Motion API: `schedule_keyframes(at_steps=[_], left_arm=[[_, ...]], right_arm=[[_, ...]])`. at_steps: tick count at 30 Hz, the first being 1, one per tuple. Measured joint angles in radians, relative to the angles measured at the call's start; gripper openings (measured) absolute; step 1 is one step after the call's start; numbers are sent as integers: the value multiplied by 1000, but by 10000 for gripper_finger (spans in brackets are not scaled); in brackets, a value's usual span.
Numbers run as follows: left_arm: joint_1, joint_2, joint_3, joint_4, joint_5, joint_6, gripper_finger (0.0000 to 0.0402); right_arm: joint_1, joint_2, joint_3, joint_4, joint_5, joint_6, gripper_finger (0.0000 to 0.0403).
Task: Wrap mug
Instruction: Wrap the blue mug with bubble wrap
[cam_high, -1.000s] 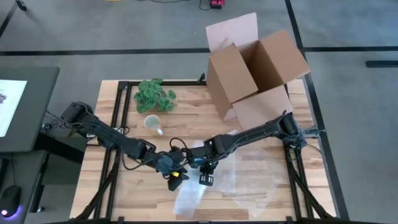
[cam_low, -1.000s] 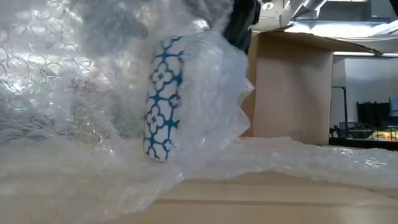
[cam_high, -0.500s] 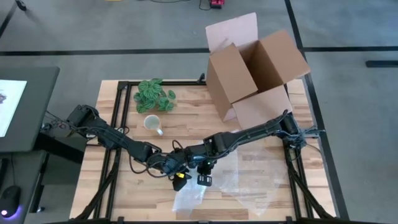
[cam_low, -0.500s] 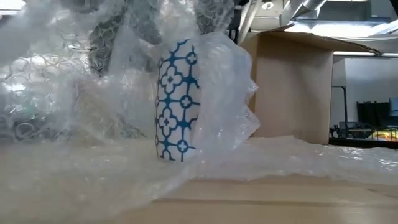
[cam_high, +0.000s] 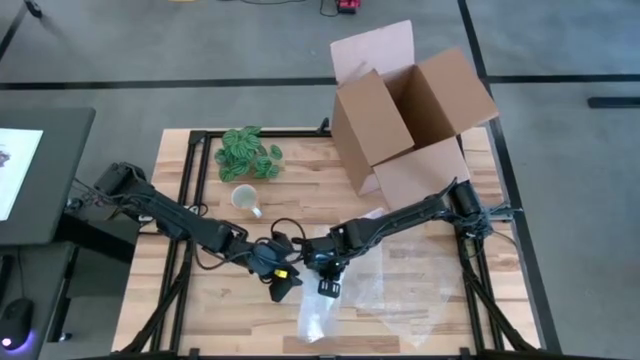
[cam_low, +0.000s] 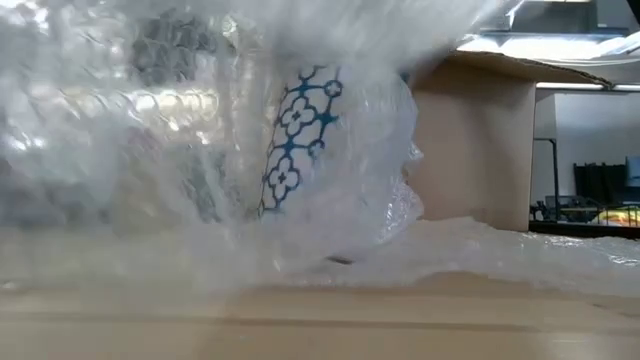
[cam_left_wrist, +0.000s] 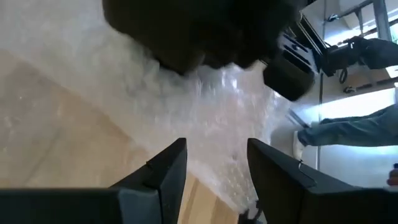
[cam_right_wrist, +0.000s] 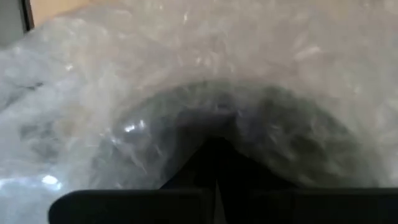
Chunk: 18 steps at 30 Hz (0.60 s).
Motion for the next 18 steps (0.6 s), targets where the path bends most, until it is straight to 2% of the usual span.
schedule_keyframes(at_steps=[3, 18], left_arm=[[-7, -13, 0, -45, -2, -10, 150], [-15, -17, 3, -72, -58, 25, 150]], right_arm=[[0, 2, 6, 6, 0, 8, 0], [-12, 8, 262, -287, -33, -5, 0]])
